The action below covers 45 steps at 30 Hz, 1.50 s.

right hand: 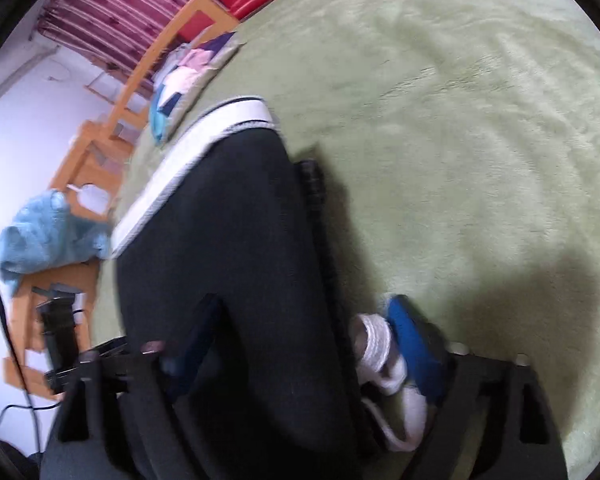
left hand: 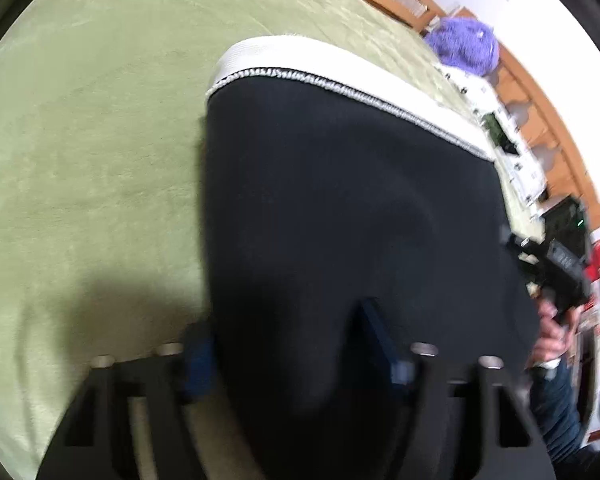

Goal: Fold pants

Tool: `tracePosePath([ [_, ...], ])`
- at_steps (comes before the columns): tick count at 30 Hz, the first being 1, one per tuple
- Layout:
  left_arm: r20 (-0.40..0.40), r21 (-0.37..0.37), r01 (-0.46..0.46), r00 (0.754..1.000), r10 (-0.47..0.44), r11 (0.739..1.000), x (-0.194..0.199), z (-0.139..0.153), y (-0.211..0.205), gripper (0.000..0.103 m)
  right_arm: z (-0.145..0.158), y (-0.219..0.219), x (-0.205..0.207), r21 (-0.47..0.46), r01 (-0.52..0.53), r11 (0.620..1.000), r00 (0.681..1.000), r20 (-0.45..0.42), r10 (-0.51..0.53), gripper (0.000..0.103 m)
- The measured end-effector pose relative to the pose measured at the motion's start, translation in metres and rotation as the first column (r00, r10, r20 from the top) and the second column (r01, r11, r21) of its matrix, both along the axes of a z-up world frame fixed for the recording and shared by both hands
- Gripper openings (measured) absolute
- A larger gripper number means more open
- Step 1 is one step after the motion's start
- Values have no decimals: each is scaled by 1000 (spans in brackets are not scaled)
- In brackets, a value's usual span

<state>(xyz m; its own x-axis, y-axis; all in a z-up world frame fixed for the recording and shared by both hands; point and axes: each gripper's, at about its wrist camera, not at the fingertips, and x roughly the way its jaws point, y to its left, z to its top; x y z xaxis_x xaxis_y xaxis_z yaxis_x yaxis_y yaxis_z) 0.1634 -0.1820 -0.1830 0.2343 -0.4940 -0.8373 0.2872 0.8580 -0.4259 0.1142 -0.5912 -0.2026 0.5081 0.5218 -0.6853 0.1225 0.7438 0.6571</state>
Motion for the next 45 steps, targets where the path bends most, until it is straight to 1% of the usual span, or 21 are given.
tracePosePath([
  [1,-6,-27,-6,1000,5,1000,1,2,0,33,1,2,0,-16,-4,1000,1000,-3,4,59],
  [2,2,-37,-7,1000,7,999,2,6,0,21,2,3,-1,-28,-6,1000,1000,2,6,57],
  [4,24,-38,5,1000,-4,999,1,15,0,13,8,4,-4,-47,8,999,1000,5,-8,52],
  [8,29,-88,0,1000,3,996,0,36,15,11,32,14,-13,-108,58,992,998,47,-53,34],
  [10,35,-98,0,999,3,995,0,46,24,11,52,32,-17,-195,66,979,995,81,-51,30],
  [11,39,-94,3,999,1,996,0,51,29,11,61,39,-20,-207,78,975,994,94,-60,24],
  [13,54,-81,7,999,-3,997,-1,60,41,11,78,53,-24,-157,75,985,989,136,-54,22],
  [15,70,-62,-19,997,23,998,1,68,61,11,89,76,-23,-182,65,981,989,144,-39,22],
  [19,90,-45,-82,992,85,996,7,84,116,11,83,122,-10,-123,9,992,991,130,7,21],
  [25,151,69,-153,978,141,986,17,104,201,11,77,205,19,-46,-94,994,984,148,100,21],
  [28,142,89,-197,973,183,976,25,98,241,11,71,249,38,-18,-148,989,977,153,149,21],
  [30,118,70,-211,972,202,975,30,87,258,11,66,270,50,-9,-171,985,973,153,170,21],
  [32,86,59,-196,978,190,979,34,72,260,14,65,278,57,-34,-169,985,973,153,172,21],
  [34,79,102,-176,983,169,979,35,59,248,20,62,277,62,-85,-162,983,975,138,173,23],
  [35,78,139,-170,984,161,976,34,52,241,26,56,273,65,-101,-159,982,979,115,171,25],
  [36,83,168,-175,983,163,970,31,48,235,27,46,270,68,-113,-159,981,983,71,168,27],
  [38,97,203,-179,982,162,963,24,44,228,38,35,263,65,-125,-146,981,988,30,150,43],
  [39,103,214,-182,981,163,960,19,45,226,40,35,262,61,-153,-135,979,990,23,140,48],
  [40,113,216,-191,979,170,958,13,48,226,41,39,261,58,-176,-133,975,990,18,138,54],
  [43,146,213,-212,972,184,954,-11,61,237,46,68,262,38,-276,-92,957,992,53,111,53],
  [45,171,197,-223,967,191,955,-29,74,240,50,86,267,18,-322,-113,940,984,96,151,53],
])
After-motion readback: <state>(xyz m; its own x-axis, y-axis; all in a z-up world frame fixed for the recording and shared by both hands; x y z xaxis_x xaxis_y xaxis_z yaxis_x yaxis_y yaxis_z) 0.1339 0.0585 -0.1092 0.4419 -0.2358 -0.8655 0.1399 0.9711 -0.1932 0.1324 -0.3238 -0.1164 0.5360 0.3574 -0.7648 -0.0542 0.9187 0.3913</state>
